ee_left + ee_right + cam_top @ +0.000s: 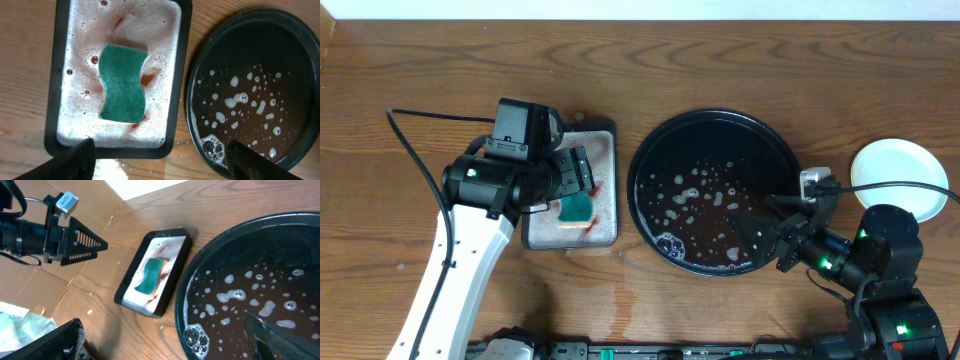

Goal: Clean dirty plates on tray and stack at the side

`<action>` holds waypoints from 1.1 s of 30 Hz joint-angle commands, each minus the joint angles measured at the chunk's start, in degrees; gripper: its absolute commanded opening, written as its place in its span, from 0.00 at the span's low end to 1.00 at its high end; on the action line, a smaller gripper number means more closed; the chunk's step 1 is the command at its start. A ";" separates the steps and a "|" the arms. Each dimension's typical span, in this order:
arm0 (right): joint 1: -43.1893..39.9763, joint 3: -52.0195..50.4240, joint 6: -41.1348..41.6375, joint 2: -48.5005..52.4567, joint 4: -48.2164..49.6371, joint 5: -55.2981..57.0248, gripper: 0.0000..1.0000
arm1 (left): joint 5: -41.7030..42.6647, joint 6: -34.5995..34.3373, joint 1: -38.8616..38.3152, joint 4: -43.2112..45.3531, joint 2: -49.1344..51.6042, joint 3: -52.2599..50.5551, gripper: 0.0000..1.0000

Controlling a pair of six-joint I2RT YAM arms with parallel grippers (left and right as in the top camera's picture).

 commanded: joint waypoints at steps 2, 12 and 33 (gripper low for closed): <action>0.50 -0.11 -4.98 -0.35 0.66 1.60 0.99 | -0.15 0.55 -0.07 -0.13 0.04 0.96 0.83; 0.48 -6.38 -28.96 -14.36 2.97 10.97 0.99 | -0.15 0.55 -0.09 -0.13 0.04 0.96 0.83; 0.44 -31.74 -33.59 -36.04 12.15 20.22 0.99 | -0.15 0.57 -0.07 -0.13 0.04 0.96 0.83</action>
